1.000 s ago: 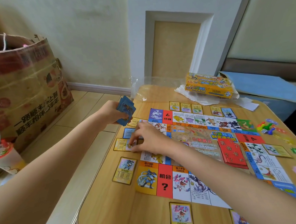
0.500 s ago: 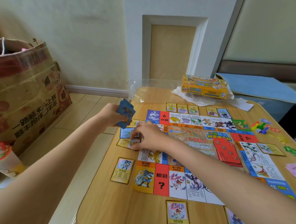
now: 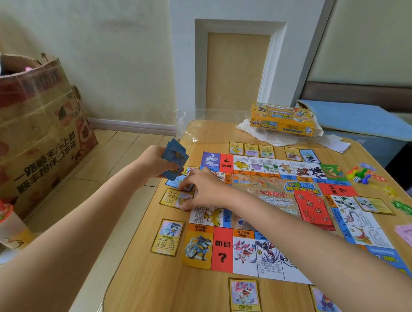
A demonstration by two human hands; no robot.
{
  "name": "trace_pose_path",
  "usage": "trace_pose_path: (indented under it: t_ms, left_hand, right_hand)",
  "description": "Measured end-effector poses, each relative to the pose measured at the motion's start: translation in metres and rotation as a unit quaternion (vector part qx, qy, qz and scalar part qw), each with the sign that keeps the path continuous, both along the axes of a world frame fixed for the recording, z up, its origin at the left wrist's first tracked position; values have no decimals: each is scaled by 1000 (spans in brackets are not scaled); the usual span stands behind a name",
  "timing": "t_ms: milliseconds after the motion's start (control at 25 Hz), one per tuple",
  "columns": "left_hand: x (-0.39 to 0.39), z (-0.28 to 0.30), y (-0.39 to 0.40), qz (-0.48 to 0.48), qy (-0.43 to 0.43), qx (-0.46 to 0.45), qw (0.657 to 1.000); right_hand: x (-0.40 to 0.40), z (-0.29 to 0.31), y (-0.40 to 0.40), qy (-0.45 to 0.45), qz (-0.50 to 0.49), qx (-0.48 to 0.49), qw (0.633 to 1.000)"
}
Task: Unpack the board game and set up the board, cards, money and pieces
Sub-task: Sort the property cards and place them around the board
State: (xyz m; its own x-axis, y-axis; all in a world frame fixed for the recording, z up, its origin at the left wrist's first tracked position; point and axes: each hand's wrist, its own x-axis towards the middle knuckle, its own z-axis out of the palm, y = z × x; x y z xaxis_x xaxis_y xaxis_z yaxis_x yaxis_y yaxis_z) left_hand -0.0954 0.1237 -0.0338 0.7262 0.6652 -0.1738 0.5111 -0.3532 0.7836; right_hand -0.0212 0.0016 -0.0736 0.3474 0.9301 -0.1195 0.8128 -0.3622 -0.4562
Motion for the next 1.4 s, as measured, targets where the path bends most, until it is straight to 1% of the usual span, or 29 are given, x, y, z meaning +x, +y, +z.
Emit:
trace_pose_path:
  t_ms: [160,320,360,440,480,520,600,640,680,760,800,920,960,1000,1040,1080,1120,1160,1200,1240,1320,1360,1400]
  left_hand:
    - [0,1,0,9,-13,-18,1000]
    - [0,2,-2,19,-23,-52,998]
    - [0,2,-4,18,-36,-79,996]
    - [0,2,-9,18,-76,-171,982]
    - [0,1,-12,17,-91,-212,973]
    - [1,1,-15,12,-96,-236,967]
    - [4,1,-24,-32,-86,-255,963]
    - [8,2,-30,-68,-79,-263,959]
    - [11,3,-38,-104,-79,-276,952]
    - [18,6,-56,-146,-94,-308,935]
    - [20,7,-63,-147,-106,-325,928]
    - [28,6,-78,-118,-135,-389,904]
    - [30,4,-83,-103,-139,-403,899]
    - [32,3,-87,-84,-140,-408,898]
    - [34,2,-92,-68,-138,-408,900]
    - [36,1,-97,-56,-136,-413,899]
    - [37,2,-102,-52,-139,-426,893]
    - [39,4,-106,-57,-145,-440,884]
    - [40,6,-111,-70,-148,-450,878]
    - [41,9,-115,-87,-147,-451,876]
    - [40,11,-121,-113,-139,-433,884]
    - [39,11,-123,-120,-136,-424,887]
    - [37,11,-125,-124,-133,-418,890]
  right_hand:
    - [10,7,-3,37,-30,31,998]
    - [14,7,-10,8,-24,-17,1000]
    - [12,6,-11,6,-25,-8,1000]
    - [13,12,-15,9,-64,73,995]
    - [16,17,-19,25,-102,123,987]
    - [21,24,-25,66,-146,164,973]
    - [33,37,-38,208,-217,209,931]
    - [38,41,-46,259,-235,214,912]
    - [41,43,-54,275,-240,212,907]
    - [44,45,-72,262,-237,206,913]
    - [45,45,-81,264,-243,208,910]
    - [50,50,-108,314,-293,233,873]
    - [53,53,-116,297,-311,258,865]
    - [56,55,-124,239,-328,295,865]
    - [59,58,-130,145,-333,337,869]
    - [61,60,-136,48,-313,359,878]
    - [60,62,-142,-28,-268,350,897]
    - [57,61,-147,-81,-210,319,921]
    - [55,56,-152,-109,-151,278,942]
    - [53,51,-157,-127,-104,237,958]
    - [50,43,-166,-123,-58,182,974]
    - [49,43,-170,-88,-60,186,977]
    - [47,46,-174,-26,-88,220,971]
